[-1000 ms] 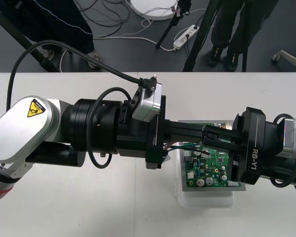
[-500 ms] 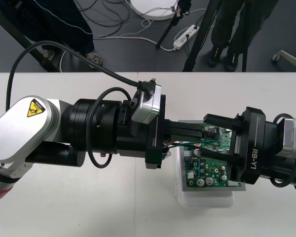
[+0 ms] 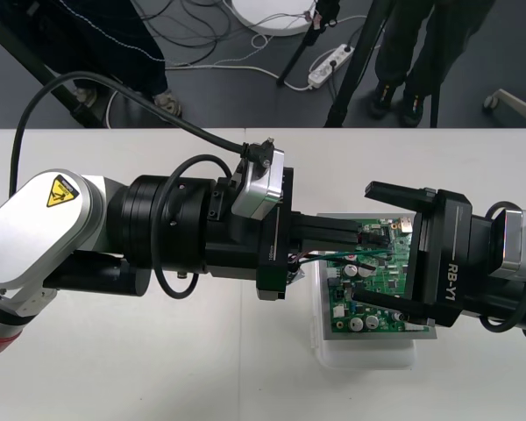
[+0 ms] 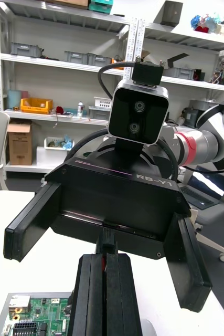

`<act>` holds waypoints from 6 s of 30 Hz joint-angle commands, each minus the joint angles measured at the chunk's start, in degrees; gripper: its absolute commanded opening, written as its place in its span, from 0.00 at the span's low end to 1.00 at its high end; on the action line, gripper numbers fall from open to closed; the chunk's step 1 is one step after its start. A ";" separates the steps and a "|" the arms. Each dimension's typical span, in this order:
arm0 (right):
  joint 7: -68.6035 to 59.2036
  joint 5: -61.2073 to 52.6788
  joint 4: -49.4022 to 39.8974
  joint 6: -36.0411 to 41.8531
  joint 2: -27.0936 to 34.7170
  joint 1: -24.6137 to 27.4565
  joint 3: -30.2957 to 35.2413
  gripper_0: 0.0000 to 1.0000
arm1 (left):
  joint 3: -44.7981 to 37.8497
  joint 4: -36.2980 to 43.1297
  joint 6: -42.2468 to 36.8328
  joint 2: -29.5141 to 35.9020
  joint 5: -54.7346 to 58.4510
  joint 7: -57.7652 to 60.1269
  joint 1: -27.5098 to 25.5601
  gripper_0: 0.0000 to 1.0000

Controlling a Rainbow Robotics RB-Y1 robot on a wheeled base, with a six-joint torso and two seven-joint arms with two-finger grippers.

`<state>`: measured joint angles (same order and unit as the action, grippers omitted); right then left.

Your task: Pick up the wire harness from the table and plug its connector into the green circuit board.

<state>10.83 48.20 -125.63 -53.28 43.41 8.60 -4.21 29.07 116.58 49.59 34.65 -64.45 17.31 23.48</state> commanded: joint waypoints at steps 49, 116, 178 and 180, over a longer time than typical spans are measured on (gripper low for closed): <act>-10.47 -0.13 4.08 -4.03 27.43 15.57 14.94 1.00 | -17.29 -19.99 27.76 -0.38 4.78 -12.30 -7.57 0.00; -54.42 77.39 4.96 -21.26 24.00 -17.57 -15.30 1.00 | -15.88 -37.56 30.66 -18.04 -9.11 -30.41 -10.30 0.00; -57.67 79.33 4.96 -25.91 14.77 -25.39 -22.33 1.00 | -11.93 -37.56 18.35 -23.93 -12.01 -31.02 -10.12 0.00; -57.67 79.24 4.96 -26.00 14.69 -25.39 -22.33 1.00 | -11.75 -37.56 18.18 -24.02 -11.92 -31.02 -9.95 0.00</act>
<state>-45.13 128.12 -120.49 -78.75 58.98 -15.12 -25.98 15.66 78.45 70.28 12.64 -76.60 -10.18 12.43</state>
